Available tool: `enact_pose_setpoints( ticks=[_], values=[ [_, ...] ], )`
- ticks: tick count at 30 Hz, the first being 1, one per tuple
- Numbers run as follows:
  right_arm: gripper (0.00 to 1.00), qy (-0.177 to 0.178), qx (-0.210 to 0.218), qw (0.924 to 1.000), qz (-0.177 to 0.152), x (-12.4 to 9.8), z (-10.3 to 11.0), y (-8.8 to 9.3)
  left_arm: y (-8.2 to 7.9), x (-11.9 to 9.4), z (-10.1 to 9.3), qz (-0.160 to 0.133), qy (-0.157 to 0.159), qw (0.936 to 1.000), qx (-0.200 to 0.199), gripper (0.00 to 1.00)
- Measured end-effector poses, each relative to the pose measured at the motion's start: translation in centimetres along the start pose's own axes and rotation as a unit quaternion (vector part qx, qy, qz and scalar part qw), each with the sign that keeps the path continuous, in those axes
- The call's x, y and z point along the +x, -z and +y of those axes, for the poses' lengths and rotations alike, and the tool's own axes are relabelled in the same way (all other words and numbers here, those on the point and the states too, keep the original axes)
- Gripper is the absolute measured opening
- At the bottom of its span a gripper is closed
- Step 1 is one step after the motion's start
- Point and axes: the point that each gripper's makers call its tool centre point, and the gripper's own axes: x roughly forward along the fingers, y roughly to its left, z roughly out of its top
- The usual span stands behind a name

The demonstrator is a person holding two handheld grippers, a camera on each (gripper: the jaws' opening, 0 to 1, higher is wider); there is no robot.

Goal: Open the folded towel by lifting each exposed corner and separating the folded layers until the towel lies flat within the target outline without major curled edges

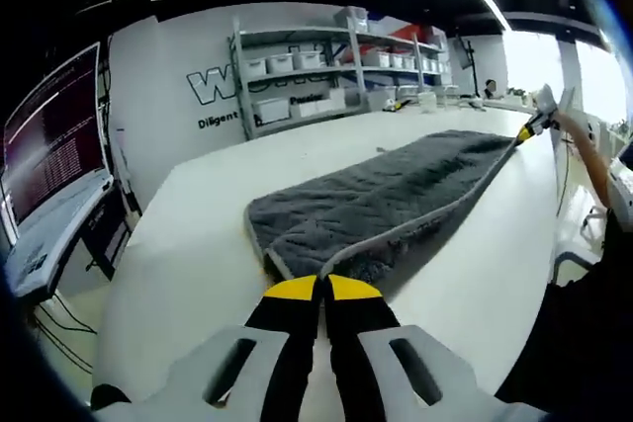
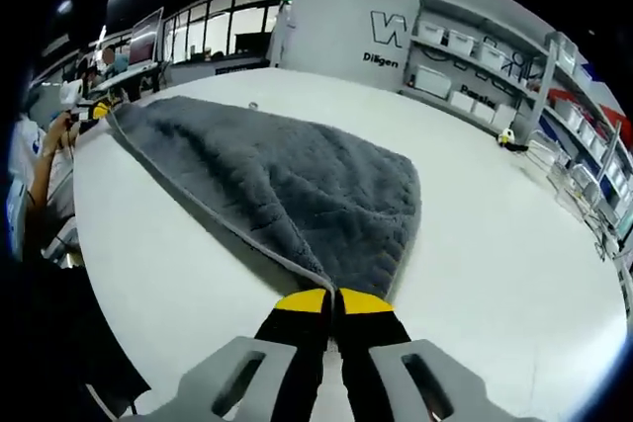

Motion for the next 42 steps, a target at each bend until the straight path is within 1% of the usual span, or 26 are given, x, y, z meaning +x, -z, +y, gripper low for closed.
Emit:
enact_pose_setpoints(
  ticks=[2,5,10,13,15,16,18,19,20,22,23,24,27,28,29,31,32,33,34,37,38,39,40,41,42],
  values=[
    [0.0,-0.008,-0.001,1.0,0.005,-0.3,0.3,0.4,0.4,-0.4,0.0,0.002,-0.004,1.0,-0.005,0.02],
    [0.0,-0.021,0.005,0.9998,0.004,-0.7,0.4,0.8,0.9,-0.8,-0.1,0.004,-0.003,0.9999,-0.016,0.02],
    [0.0,-0.027,0.012,0.9995,0.009,-0.9,0.5,1.5,2.1,-1.3,-0.7,0.024,0.001,0.9993,-0.028,0.02],
    [0.0,-0.03,0.012,0.9994,0.013,-0.9,0.6,1.8,2.5,-1.4,-0.7,0.033,0.0,0.9989,-0.032,0.02],
    [0.0,-0.029,0.013,0.9994,0.013,-0.9,0.6,1.8,2.6,-1.4,-0.8,0.034,-0.001,0.999,-0.031,0.02],
    [0.01,-0.027,0.015,0.9994,0.014,-0.9,0.6,1.9,2.6,-1.4,-0.8,0.034,-0.001,0.999,-0.028,0.02],
    [0.07,-0.02,0.018,0.9996,0.012,-1.0,0.4,1.8,2.7,-1.2,-1.0,0.035,0.0,0.9991,-0.026,0.03],
    [0.1,-0.018,0.02,0.9996,0.011,-1.1,0.3,1.8,2.5,-1.2,-0.9,0.032,-0.001,0.9992,-0.024,0.06],
    [0.15,-0.015,0.023,0.9996,0.01,-1.3,0.2,1.7,2.4,-1.2,-0.9,0.027,-0.001,0.9993,-0.025,0.1],
    [0.27,-0.009,0.019,0.9997,-0.012,-1.5,0.1,1.0,2.4,-1.1,-1.3,0.028,0.009,0.9993,-0.025,0.2],
    [0.34,-0.01,0.024,0.9994,-0.022,-1.6,0.2,0.7,2.3,-1.1,-1.3,0.027,0.009,0.9993,-0.024,0.25],
    [0.37,-0.013,0.027,0.9993,-0.024,-1.7,0.3,0.6,2.2,-1.1,-1.4,0.026,0.01,0.9994,-0.022,0.29],
    [0.41,-0.017,0.027,0.999,-0.03,-1.7,0.7,0.4,1.8,-1.0,-2.1,0.022,0.022,0.9994,-0.016,0.33],
    [0.45,-0.017,0.027,0.999,-0.031,-1.6,0.8,0.3,1.5,-1.0,-2.6,0.016,0.032,0.9993,-0.015,0.36],
    [0.53,-0.018,0.028,0.9989,-0.032,-1.6,0.9,0.2,1.1,-1.0,-3.0,0.01,0.039,0.999,-0.017,0.4],
    [0.65,-0.024,0.032,0.9985,-0.036,-1.6,1.4,-0.2,0.7,-1.0,-3.6,0.002,0.05,0.9986,-0.016,0.54],
    [0.7,-0.027,0.032,0.9984,-0.038,-1.6,1.7,-0.3,0.4,-1.0,-4.0,-0.001,0.054,0.9984,-0.015,0.62],
    [0.73,-0.027,0.032,0.9984,-0.039,-1.6,1.8,-0.4,0.2,-1.0,-4.3,-0.004,0.059,0.9982,-0.013,0.71],
    [0.77,-0.027,0.032,0.9983,-0.039,-1.5,2.0,-0.6,0.0,-0.9,-4.6,-0.004,0.06,0.9981,-0.01,0.75],
    [0.99,-0.014,0.017,0.999,-0.04,-1.4,2.3,-1.3,-0.4,-0.7,-5.2,0.001,0.059,0.9983,0.004,0.86],
    [0.98,-0.01,0.015,0.9993,-0.034,-1.3,2.5,-1.3,-0.4,-0.6,-5.2,0.004,0.055,0.9985,0.001,0.93],
    [1.0,-0.007,0.013,0.9992,-0.037,-1.2,2.7,-1.6,-0.5,-0.5,-5.2,0.007,0.051,0.9986,-0.005,0.98],
    [1.0,-0.006,0.014,0.9992,-0.037,-1.1,2.9,-1.8,-0.6,-0.5,-5.3,0.011,0.048,0.9987,-0.013,0.98],
    [1.0,-0.008,0.014,0.999,-0.041,-1.1,3.2,-2.2,-0.7,-0.4,-5.4,0.012,0.049,0.9986,-0.013,0.99],
    [1.0,-0.019,0.016,0.9985,-0.05,-1.0,3.9,-2.8,-0.8,-0.4,-5.6,0.013,0.052,0.9985,-0.012,1.0]
  ],
)
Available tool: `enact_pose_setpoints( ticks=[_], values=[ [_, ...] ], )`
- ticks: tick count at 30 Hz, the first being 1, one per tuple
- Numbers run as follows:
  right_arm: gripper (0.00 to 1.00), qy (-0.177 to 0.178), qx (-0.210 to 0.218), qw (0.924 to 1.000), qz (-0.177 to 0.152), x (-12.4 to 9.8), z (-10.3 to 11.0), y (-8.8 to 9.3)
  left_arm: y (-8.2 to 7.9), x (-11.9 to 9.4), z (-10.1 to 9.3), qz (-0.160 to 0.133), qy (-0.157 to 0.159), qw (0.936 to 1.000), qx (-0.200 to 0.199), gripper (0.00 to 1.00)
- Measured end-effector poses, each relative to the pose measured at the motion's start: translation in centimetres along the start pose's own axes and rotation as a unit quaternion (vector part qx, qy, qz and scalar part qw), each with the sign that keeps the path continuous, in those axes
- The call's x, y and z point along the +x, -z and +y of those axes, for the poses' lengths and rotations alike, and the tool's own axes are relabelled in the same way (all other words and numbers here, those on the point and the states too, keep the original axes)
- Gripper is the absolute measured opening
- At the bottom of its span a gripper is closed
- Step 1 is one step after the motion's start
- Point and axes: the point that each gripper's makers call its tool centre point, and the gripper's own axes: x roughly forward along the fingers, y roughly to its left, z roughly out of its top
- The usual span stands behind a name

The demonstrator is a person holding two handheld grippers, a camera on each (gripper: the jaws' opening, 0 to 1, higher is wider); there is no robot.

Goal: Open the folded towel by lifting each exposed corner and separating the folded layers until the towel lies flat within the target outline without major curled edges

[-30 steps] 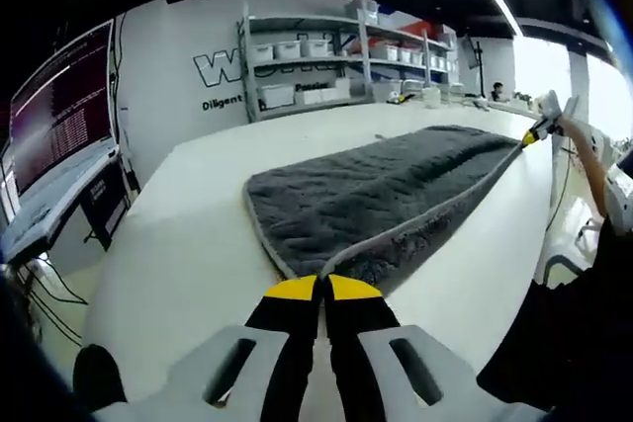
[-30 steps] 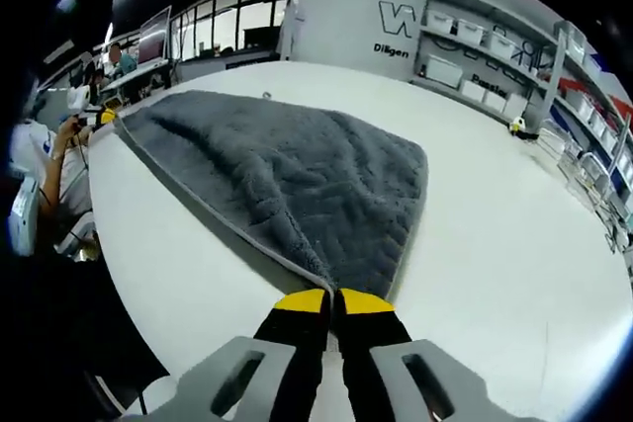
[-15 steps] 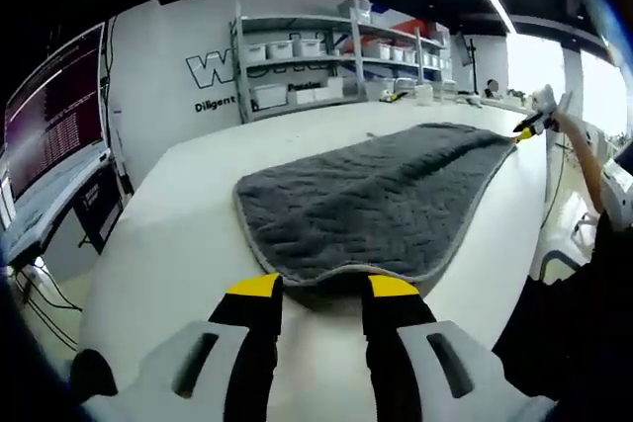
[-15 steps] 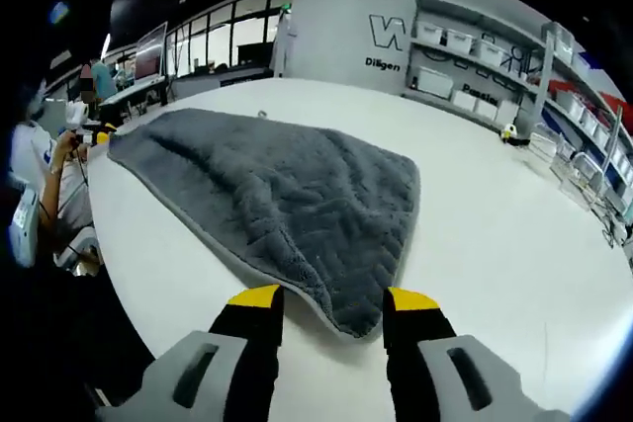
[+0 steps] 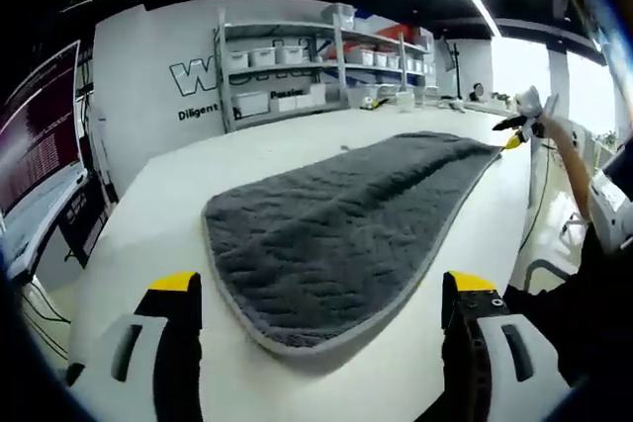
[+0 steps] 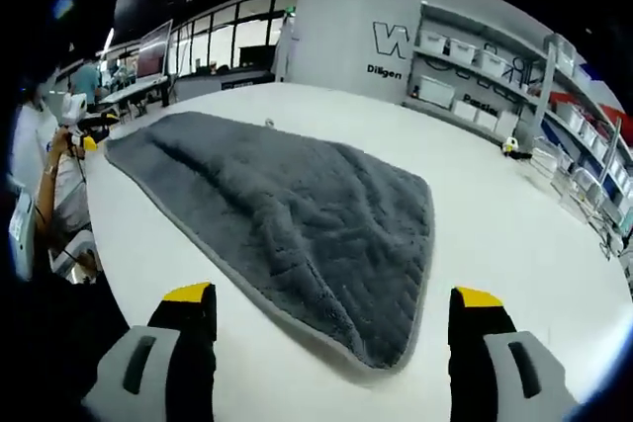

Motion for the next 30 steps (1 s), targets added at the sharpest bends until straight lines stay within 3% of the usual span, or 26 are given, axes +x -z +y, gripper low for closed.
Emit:
enact_pose_setpoints(
  ticks=[8,15,19,26,30],
  values=[
    [1.0,-0.052,-0.04,0.997,-0.041,1.7,5.0,-4.0,-1.3,1.5,-2.3,-0.006,0.033,0.9989,0.031,1.0],
    [1.0,-0.128,-0.071,0.986,-0.079,3.6,11.4,-7.2,-2.0,3.0,-3.8,-0.009,0.057,0.9976,0.039,0.99],
    [1.0,-0.15,-0.083,0.9811,-0.089,4.2,13.7,-8.4,-2.3,3.7,-4.8,-0.012,0.071,0.9964,0.045,0.99],
    [0.91,-0.207,-0.089,0.9691,-0.099,5.3,17.9,-9.7,-3.0,4.2,-5.9,-0.024,0.083,0.9952,0.046,0.99],
    [0.77,-0.231,-0.109,0.9613,-0.104,6.0,19.9,-10.0,-3.1,4.5,-6.4,-0.027,0.088,0.9946,0.048,0.99]
  ],
)
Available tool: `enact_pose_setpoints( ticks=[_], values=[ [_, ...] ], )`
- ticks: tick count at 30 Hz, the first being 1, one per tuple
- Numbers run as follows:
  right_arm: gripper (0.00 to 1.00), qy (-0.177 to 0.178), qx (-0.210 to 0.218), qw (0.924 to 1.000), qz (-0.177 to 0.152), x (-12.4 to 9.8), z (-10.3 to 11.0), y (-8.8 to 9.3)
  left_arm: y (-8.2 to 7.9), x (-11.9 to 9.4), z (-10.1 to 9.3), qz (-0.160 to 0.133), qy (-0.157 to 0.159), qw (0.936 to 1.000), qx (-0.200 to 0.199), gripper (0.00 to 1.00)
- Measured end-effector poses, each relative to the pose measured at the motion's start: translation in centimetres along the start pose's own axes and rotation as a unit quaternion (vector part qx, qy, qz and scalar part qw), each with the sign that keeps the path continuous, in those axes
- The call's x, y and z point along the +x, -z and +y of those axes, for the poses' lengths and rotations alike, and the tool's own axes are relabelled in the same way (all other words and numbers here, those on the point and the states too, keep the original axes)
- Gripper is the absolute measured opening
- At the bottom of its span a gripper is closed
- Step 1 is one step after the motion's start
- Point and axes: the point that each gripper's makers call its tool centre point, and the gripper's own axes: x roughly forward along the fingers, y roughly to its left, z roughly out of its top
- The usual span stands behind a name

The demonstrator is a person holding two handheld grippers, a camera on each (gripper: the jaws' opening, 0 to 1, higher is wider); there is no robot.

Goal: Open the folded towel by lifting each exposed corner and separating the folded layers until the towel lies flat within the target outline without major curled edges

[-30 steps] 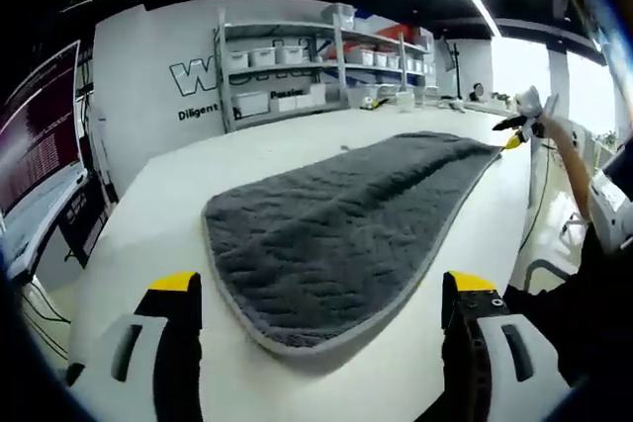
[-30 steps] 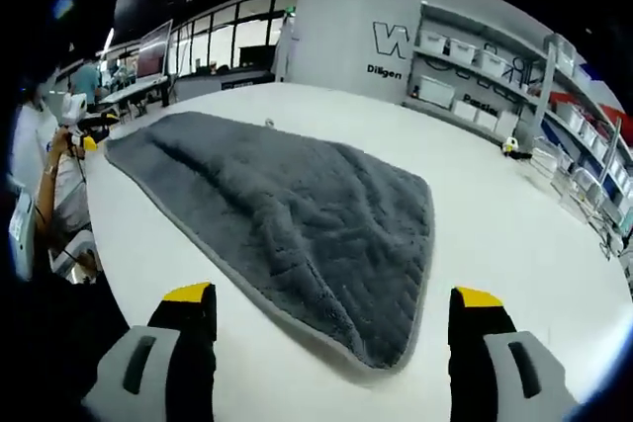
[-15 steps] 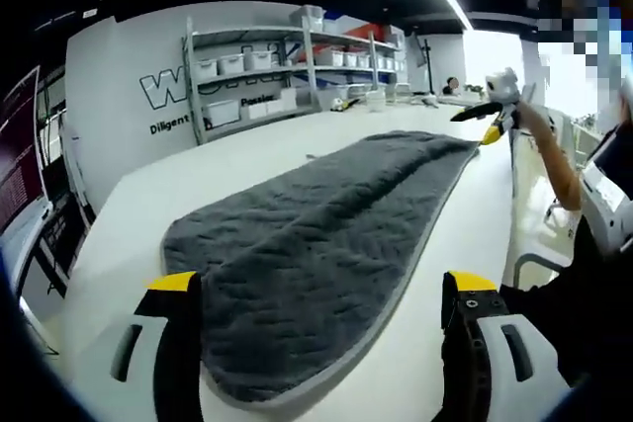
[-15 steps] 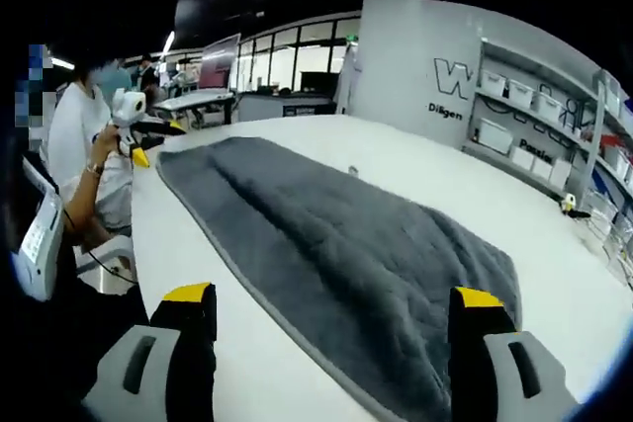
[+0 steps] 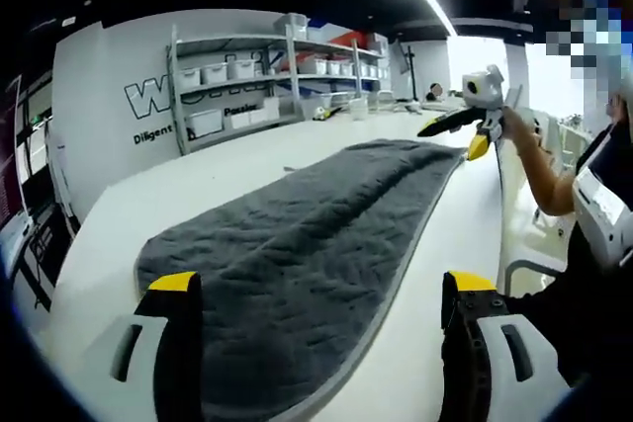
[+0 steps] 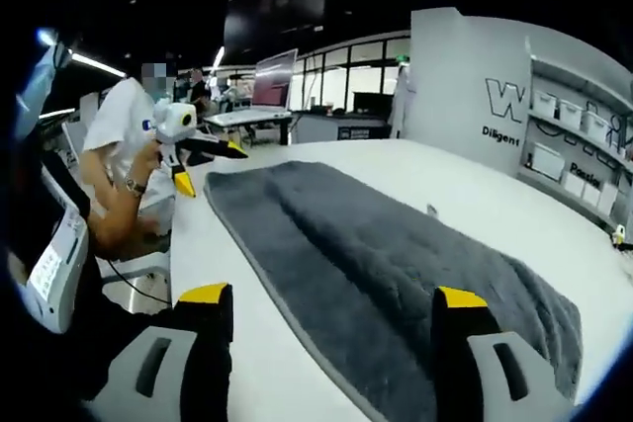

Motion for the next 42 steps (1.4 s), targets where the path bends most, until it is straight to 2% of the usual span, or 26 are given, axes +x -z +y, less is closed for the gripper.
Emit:
enact_pose_setpoints(
  ticks=[3,6,9,12,18,26,32,37,42],
  values=[
    [0.68,-0.023,-0.014,0.9996,0.002,1.0,1.2,-0.1,0.1,0.2,-0.3,0.001,0.003,1.0,0.0,0.99],
    [0.52,-0.039,-0.029,0.9988,0.001,1.8,2.2,-0.1,0.2,0.3,-0.3,0.002,0.006,1.0,-0.001,0.99],
    [0.48,-0.061,-0.031,0.9976,0.006,2.8,3.1,-0.1,0.3,0.3,-0.1,0.003,0.003,1.0,-0.002,0.99],
    [0.38,-0.07,-0.044,0.9964,0.018,3.7,3.8,0.3,0.5,0.3,0.0,0.003,0.002,1.0,-0.005,0.99],
    [0.26,-0.096,-0.063,0.992,0.053,5.4,5.0,1.3,0.8,0.2,-0.2,0.006,0.005,0.9999,-0.006,0.99],
    [0.14,-0.125,-0.074,0.9857,0.084,7.2,6.4,2.7,1.3,0.1,-0.4,0.006,0.004,0.9999,-0.013,0.99],
    [0.05,-0.129,-0.059,0.9851,0.098,7.8,6.1,3.4,1.3,-0.2,-0.5,0.003,0.004,0.9999,-0.015,0.99],
    [0.03,-0.133,-0.049,0.9851,0.097,7.7,6.2,3.4,1.2,-0.4,-0.3,0.001,0.002,0.9999,-0.016,0.99],
    [0.02,-0.15,-0.044,0.9828,0.099,7.2,7.2,3.6,1.4,-0.4,-0.4,0.001,0.002,0.9998,-0.018,0.99]
  ],
)
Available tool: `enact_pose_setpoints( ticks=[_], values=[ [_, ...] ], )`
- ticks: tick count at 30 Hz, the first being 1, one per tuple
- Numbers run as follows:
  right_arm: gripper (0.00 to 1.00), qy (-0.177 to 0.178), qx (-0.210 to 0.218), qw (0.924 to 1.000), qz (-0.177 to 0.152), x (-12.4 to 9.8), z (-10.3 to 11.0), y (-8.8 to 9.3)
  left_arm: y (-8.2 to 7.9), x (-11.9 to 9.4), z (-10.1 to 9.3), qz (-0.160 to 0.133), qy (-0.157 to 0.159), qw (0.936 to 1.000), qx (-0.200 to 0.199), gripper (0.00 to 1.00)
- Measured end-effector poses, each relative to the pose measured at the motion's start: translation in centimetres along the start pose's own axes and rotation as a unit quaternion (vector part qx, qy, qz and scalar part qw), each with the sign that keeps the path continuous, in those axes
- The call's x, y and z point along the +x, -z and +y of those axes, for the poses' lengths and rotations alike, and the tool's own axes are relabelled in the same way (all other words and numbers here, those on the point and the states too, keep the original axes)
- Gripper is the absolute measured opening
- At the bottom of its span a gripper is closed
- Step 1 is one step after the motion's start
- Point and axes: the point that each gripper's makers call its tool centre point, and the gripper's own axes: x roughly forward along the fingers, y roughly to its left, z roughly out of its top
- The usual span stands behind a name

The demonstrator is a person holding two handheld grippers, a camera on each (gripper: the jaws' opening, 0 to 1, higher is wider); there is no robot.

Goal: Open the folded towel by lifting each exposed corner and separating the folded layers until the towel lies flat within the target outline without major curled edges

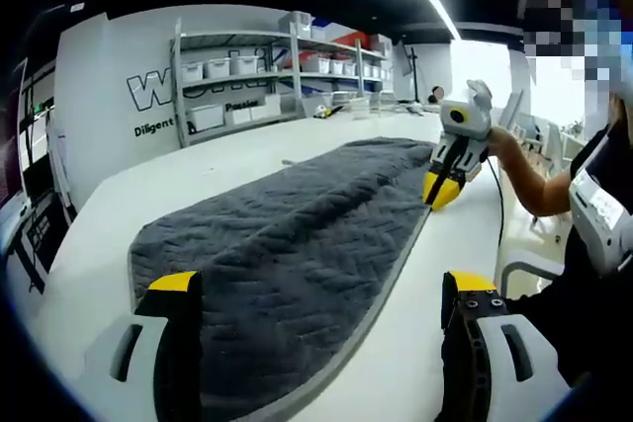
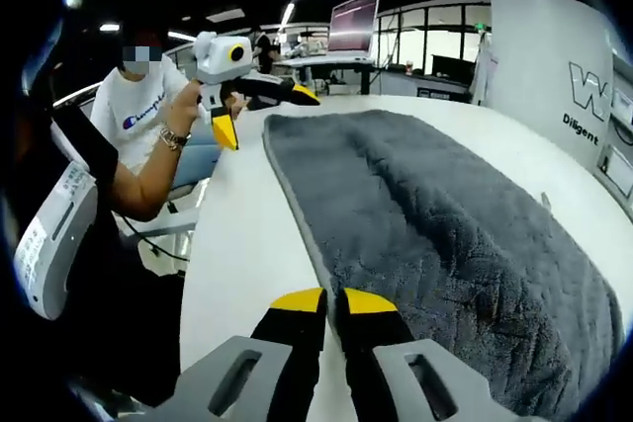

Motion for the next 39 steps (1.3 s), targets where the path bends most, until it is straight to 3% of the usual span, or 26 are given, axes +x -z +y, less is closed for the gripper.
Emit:
enact_pose_setpoints(
  ticks=[11,22,24,26,30,32,34,36,39],
  values=[
    [0.02,-0.024,-0.011,0.9996,0.004,-0.4,2.7,0.3,0.2,-0.4,0.0,0.0,-0.002,1.0,-0.004,0.98],
    [0.05,-0.029,-0.005,0.9996,-0.001,-0.6,3.1,0.3,0.0,-0.3,-0.1,-0.006,-0.004,0.9999,-0.009,0.97],
    [0.12,-0.029,0.0,0.9996,-0.009,-0.9,3.1,0.1,-0.1,-0.1,-0.3,-0.006,-0.001,0.9999,-0.009,0.97],
    [0.27,-0.017,0.003,0.9995,-0.026,-1.2,2.7,-0.5,-0.1,0.0,-0.4,-0.006,0.001,1.0,-0.008,0.97],
    [0.33,0.027,0.013,0.9972,-0.068,-2.6,1.0,-1.6,-0.1,0.1,-0.2,-0.009,0.0,0.9999,-0.012,0.96],
    [0.43,0.044,0.027,0.9948,-0.088,-3.6,0.2,-2.0,0.0,0.1,0.0,-0.009,-0.004,0.9998,-0.018,0.96],
    [0.56,0.054,0.032,0.9944,-0.085,-4.2,-0.4,-1.6,0.1,0.1,0.1,-0.008,-0.005,0.9998,-0.02,0.95],
    [0.75,0.065,0.026,0.9951,-0.069,-4.7,-0.9,-0.7,0.2,0.2,0.2,-0.006,-0.008,0.9997,-0.022,0.94],
    [0.81,0.093,0.038,0.9925,-0.069,-6.1,-2.0,-0.1,0.2,0.1,0.3,-0.008,-0.011,0.9996,-0.025,0.94]
  ],
)
